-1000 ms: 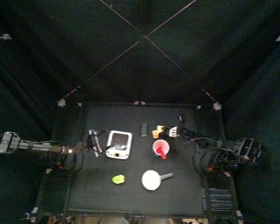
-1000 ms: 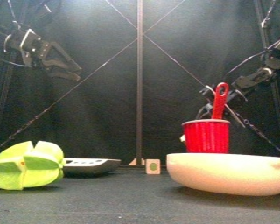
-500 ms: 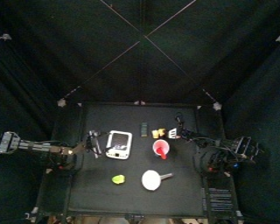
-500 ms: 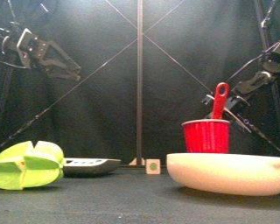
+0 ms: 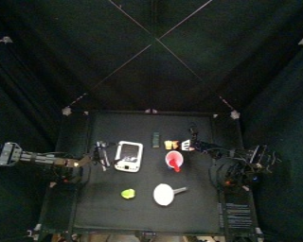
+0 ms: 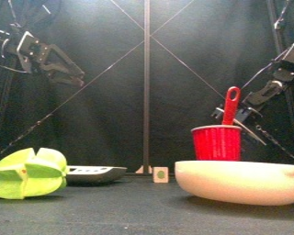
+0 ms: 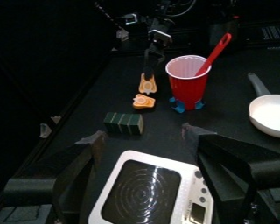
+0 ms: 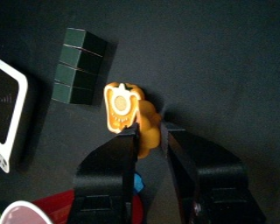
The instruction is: Place squash half above cup
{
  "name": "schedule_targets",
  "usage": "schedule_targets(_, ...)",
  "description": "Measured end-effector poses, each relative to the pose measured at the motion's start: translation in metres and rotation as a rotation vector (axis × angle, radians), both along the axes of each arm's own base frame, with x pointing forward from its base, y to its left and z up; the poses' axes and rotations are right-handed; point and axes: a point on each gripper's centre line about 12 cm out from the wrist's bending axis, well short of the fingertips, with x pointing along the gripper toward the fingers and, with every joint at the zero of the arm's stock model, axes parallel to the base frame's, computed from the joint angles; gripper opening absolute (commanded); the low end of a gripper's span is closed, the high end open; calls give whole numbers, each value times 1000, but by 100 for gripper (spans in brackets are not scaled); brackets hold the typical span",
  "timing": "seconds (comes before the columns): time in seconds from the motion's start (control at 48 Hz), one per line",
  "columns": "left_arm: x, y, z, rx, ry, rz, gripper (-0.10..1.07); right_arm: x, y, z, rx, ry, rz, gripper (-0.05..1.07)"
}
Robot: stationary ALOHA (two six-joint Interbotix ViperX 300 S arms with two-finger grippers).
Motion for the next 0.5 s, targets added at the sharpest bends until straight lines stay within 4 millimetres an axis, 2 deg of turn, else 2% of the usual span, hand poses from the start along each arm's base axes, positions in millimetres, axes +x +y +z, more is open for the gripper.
schedule_targets(0.125,0,0,0,-1,-1,0,103,4,-3,3,-5,-8,0,79)
schedule_targets(0.5,0,0,-1,0,3,0,103,11,-12,13,-27,-35,-10,80)
